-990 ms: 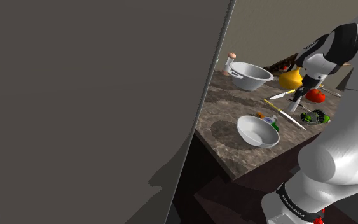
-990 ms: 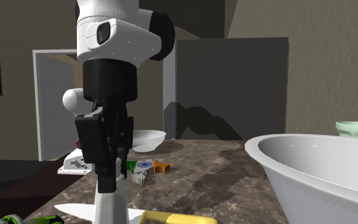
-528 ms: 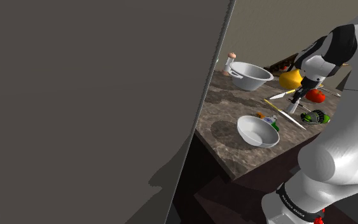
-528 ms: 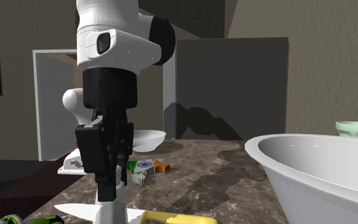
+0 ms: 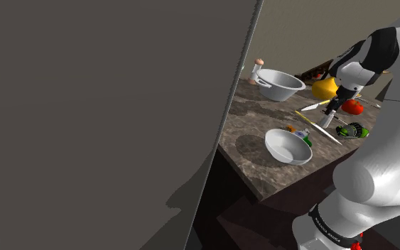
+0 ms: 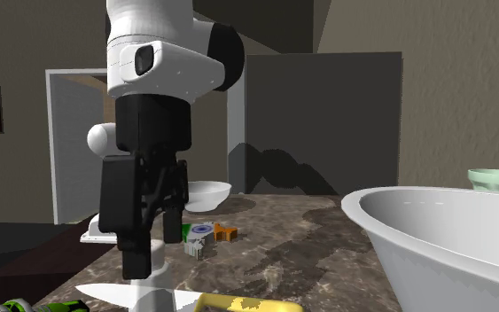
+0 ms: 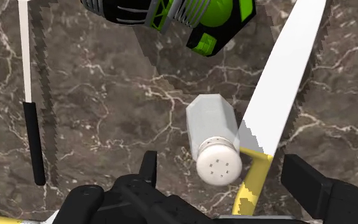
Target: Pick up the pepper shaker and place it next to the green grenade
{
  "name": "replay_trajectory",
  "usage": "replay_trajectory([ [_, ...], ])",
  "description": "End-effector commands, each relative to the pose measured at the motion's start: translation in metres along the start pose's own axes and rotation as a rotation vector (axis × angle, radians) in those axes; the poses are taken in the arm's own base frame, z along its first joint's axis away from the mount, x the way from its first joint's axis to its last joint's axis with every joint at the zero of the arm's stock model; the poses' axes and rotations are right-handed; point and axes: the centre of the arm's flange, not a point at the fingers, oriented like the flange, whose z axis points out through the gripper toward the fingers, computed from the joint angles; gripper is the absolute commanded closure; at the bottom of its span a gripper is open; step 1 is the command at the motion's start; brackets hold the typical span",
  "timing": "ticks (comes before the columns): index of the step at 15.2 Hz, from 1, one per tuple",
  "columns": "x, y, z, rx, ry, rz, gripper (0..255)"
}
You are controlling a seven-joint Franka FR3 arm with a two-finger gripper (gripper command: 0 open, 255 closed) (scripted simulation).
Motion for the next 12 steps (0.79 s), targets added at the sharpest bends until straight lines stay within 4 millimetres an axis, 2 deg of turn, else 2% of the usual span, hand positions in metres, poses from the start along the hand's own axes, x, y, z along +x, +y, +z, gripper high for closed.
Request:
replay_trajectory([
  [1, 0.000, 0.000, -0.013, 0.000, 0.000, 0.000, 0],
  [4, 0.000, 0.000, -0.050, 0.000, 0.000, 0.000, 0],
  [12, 0.000, 0.000, -0.050, 0.000, 0.000, 0.000, 0],
])
